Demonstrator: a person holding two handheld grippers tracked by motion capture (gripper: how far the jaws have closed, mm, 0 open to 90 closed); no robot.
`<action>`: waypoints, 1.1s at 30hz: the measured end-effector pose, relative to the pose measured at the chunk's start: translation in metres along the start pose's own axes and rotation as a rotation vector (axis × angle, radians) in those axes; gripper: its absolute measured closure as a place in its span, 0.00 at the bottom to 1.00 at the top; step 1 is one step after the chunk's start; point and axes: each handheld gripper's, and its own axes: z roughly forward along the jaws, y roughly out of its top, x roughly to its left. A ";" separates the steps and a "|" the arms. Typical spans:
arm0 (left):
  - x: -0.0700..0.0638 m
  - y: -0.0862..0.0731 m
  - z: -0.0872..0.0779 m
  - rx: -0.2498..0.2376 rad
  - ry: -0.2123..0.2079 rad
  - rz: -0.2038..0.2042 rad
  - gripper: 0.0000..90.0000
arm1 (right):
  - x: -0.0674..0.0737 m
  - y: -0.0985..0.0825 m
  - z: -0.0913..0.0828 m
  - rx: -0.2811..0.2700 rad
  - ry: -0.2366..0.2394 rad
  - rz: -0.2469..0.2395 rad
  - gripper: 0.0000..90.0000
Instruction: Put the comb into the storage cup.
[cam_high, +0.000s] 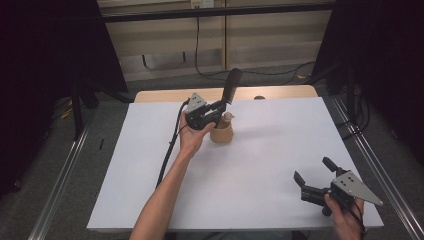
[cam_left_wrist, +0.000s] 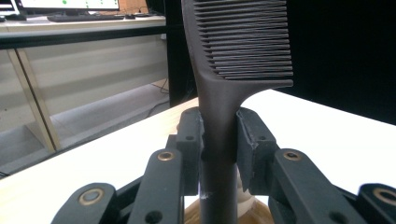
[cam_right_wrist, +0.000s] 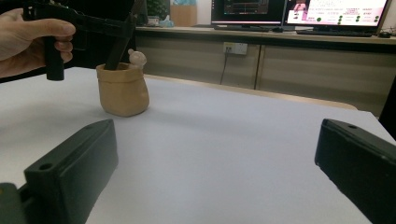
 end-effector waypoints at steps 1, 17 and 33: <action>0.000 -0.001 -0.001 0.003 0.002 0.002 0.81 | 0.000 0.000 0.000 0.000 0.000 -0.001 0.00; 0.001 -0.010 -0.004 0.036 0.000 -0.021 0.81 | 0.000 0.000 0.000 0.002 -0.003 -0.005 0.00; -0.001 -0.016 -0.005 0.066 0.006 -0.025 0.81 | 0.000 -0.001 0.000 0.009 0.006 -0.004 0.00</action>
